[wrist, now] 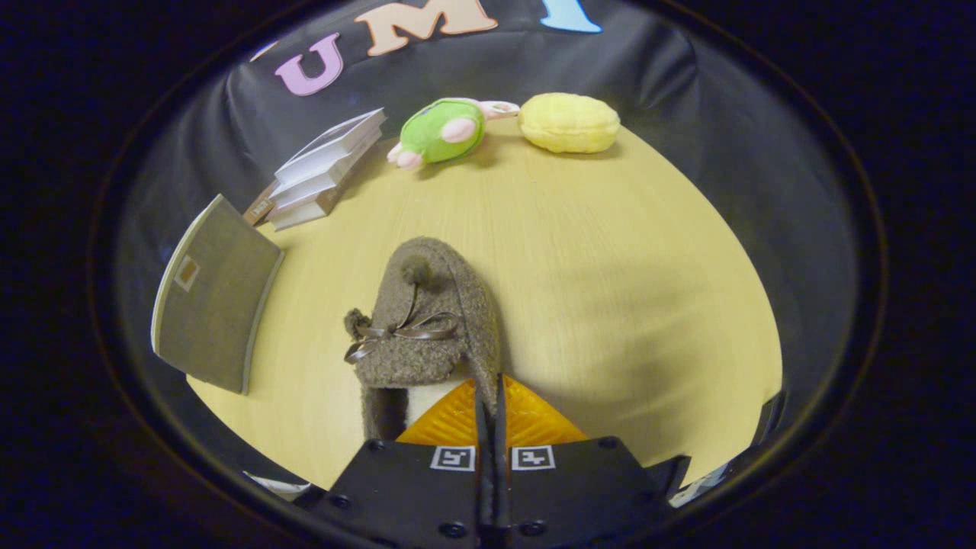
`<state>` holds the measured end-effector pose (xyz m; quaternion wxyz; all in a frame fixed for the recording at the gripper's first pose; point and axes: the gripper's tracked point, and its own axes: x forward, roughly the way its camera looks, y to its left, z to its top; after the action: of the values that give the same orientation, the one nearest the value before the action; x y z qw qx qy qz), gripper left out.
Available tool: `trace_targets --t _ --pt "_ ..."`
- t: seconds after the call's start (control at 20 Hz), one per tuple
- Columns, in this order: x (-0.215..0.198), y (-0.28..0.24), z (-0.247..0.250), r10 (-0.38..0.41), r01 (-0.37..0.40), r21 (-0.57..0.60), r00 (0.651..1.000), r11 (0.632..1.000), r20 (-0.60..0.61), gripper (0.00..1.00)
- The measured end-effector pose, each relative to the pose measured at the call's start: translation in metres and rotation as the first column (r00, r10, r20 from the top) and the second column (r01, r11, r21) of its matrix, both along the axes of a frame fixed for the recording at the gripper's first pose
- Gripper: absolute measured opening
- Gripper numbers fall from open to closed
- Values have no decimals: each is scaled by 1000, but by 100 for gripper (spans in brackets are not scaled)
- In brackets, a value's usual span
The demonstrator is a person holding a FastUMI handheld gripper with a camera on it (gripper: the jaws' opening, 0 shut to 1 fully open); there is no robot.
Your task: Open the storage box then place both shoes into the box .Put the left shoe in first, then the right shoe, with the right side of both shoes facing outward in a uniform manner.
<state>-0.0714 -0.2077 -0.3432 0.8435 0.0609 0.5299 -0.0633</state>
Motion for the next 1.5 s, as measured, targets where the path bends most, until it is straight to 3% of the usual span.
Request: trace_targets --t 0.3,0.6,1.5 --pt "1 5 24 -133 135 73 991 988 -23 4" --pt "12 29 56 -202 200 106 979 974 9 4" --pt "75 196 141 -142 120 202 985 972 102 4"
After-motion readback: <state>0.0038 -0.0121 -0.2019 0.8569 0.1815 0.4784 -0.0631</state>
